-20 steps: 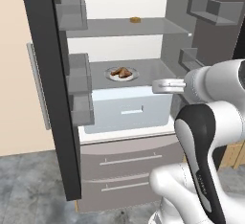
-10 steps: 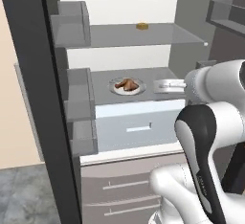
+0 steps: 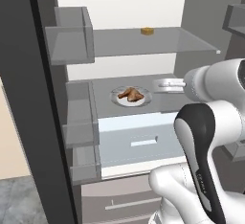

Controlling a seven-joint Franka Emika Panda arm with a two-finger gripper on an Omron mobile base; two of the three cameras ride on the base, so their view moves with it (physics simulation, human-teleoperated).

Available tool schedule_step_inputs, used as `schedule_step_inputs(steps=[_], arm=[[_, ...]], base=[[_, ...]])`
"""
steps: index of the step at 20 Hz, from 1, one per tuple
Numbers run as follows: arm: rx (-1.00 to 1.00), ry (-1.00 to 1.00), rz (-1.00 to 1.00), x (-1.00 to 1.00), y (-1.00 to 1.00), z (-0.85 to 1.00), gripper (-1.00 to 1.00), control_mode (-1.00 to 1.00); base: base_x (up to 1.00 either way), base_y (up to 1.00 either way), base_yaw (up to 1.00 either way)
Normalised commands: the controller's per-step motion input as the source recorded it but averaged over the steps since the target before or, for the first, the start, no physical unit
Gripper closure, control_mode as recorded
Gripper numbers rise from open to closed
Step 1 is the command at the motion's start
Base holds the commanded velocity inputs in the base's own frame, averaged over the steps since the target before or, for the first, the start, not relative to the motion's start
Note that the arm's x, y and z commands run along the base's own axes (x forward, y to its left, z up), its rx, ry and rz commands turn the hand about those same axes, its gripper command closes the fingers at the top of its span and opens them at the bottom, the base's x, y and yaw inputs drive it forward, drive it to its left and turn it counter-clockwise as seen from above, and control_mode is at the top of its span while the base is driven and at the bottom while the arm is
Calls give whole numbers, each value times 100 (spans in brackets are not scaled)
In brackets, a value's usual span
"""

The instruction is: Retrieve the chicken drumstick from the fridge and place it on the saucepan with marinade on the stove.

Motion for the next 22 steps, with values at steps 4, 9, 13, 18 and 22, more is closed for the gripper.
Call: schedule_step_inputs(steps=[4,9,13,18,22], arm=[[0,0,0,0,0,0,-100,100],[0,0,0,0,0,0,-100,100],[0,0,0,0,0,0,-100,-100],[0,5,0,9,0,-16,-100,-100],[0,11,-1,19,0,-20,-100,-100]], base=[[73,0,0],[10,0,0],[0,0,0],[0,0,0],[0,0,0]])
